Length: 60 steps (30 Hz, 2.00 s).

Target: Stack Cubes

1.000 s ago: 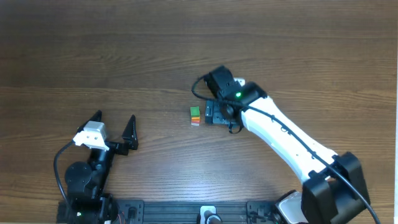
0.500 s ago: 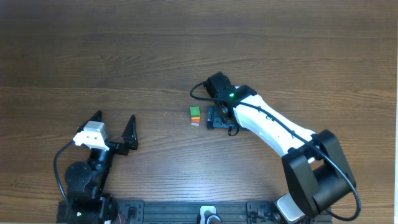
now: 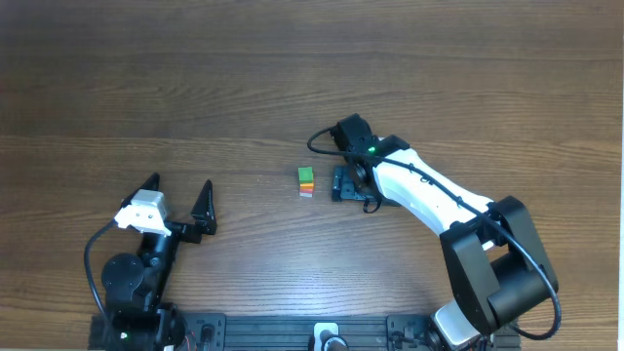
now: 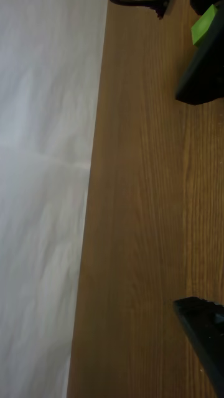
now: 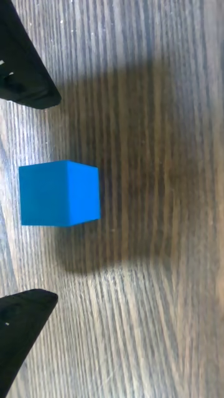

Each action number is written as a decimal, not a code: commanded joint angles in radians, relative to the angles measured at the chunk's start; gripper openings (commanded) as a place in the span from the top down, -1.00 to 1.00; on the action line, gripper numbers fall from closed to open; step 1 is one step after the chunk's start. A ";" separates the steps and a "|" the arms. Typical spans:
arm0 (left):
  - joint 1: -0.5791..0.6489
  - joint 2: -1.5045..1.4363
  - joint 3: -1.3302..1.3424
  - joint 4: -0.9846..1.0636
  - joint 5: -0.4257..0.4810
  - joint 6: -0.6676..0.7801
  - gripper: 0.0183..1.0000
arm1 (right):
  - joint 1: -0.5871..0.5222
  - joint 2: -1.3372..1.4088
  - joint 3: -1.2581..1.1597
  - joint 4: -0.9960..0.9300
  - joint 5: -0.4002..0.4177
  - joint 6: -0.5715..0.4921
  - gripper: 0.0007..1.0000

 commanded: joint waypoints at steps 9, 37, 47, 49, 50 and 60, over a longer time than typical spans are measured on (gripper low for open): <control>-0.003 -0.008 -0.006 0.000 0.002 0.015 -1.00 | -0.007 0.011 -0.016 0.023 -0.015 -0.012 -0.66; -0.003 -0.008 -0.006 0.000 0.002 0.015 -1.00 | -0.008 0.011 -0.018 0.046 -0.018 -0.020 0.08; -0.003 -0.008 -0.006 0.000 0.002 0.015 -1.00 | -0.010 0.011 -0.019 0.046 -0.018 -0.020 0.20; -0.003 -0.008 -0.006 0.000 0.002 0.015 -1.00 | -0.010 0.011 -0.019 0.045 -0.018 -0.019 0.24; -0.003 -0.008 -0.006 0.000 0.002 0.015 -1.00 | -0.010 0.011 -0.019 0.045 -0.018 -0.019 0.25; -0.003 -0.008 -0.006 0.000 0.002 0.015 -1.00 | -0.010 0.011 -0.020 0.045 -0.018 -0.019 0.44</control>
